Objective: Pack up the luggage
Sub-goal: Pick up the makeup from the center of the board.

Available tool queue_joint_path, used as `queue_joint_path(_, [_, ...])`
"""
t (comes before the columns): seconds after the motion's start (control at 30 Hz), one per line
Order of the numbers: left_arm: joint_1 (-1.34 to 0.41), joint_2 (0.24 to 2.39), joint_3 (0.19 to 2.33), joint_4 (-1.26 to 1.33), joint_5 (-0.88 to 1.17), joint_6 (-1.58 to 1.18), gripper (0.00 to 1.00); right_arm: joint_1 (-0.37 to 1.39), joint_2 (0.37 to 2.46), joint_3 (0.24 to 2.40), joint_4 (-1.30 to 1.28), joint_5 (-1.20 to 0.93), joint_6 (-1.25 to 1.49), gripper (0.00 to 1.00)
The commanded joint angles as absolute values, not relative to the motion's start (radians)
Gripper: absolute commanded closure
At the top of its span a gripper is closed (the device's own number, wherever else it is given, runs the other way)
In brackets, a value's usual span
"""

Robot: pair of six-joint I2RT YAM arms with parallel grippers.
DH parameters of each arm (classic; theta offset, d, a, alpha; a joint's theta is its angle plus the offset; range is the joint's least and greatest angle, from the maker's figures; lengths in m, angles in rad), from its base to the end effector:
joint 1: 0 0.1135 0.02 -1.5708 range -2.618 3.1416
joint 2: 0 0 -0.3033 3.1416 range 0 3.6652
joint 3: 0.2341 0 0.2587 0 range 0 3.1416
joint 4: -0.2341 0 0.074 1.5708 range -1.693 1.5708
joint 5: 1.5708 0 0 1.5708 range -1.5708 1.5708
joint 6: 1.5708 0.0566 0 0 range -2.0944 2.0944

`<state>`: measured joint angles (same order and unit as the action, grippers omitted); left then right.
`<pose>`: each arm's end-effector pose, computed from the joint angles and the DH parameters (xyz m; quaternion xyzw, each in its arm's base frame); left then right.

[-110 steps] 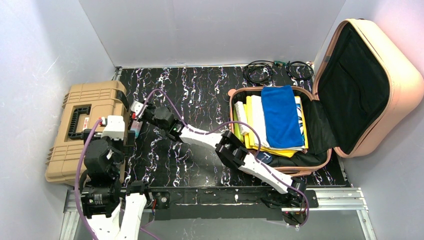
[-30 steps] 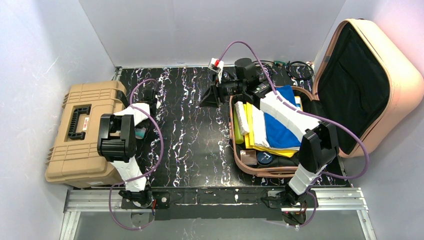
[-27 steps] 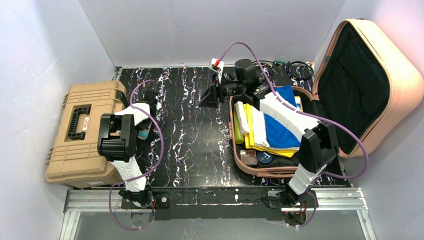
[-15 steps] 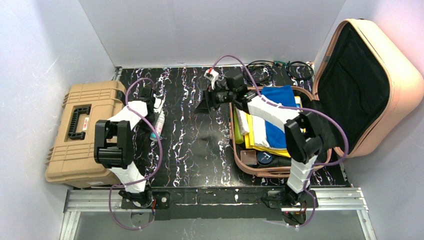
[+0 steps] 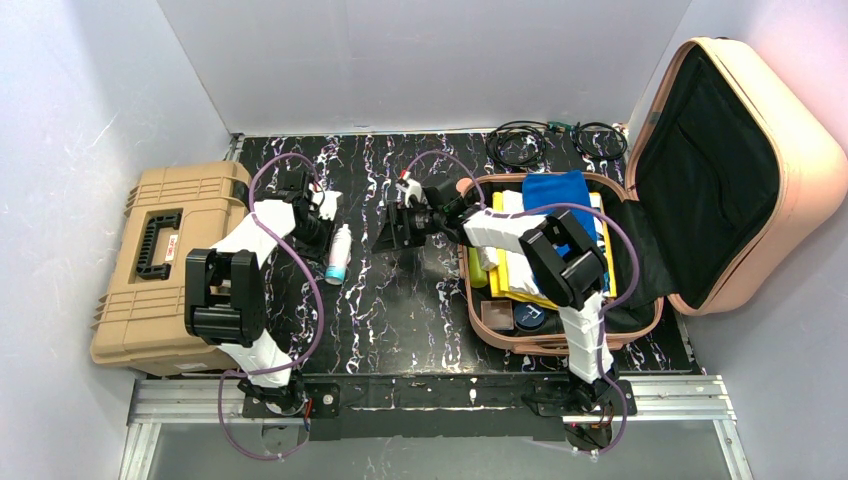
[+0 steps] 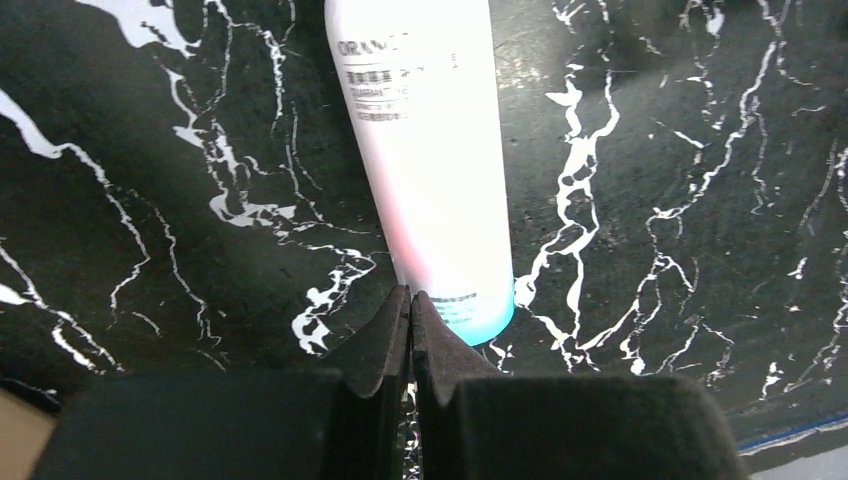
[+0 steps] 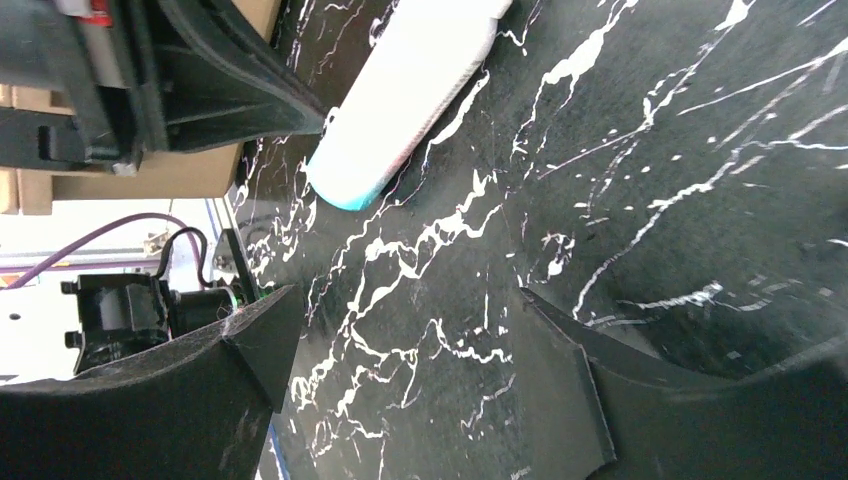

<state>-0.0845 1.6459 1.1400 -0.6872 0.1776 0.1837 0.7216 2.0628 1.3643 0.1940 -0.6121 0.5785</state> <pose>0.3377 -0.0386 0.2259 0.1473 0.9673 -0.0777 0.1911 0.3538 0.3546 0.2068 -0.2114 0.8081 0.4999 0.2288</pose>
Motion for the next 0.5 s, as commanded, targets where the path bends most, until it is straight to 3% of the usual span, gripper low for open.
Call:
queue_joint_path(0.0, [-0.087,1.630,1.134,-0.706,0.270,0.168,1.00,0.768,2.114,1.421,0.263,-0.594,0.648,0.17])
queue_joint_path(0.47, [-0.125,1.724,1.156,-0.657,0.374,0.141,0.99,0.783,2.265,1.535,0.242,-0.582,0.664,0.17])
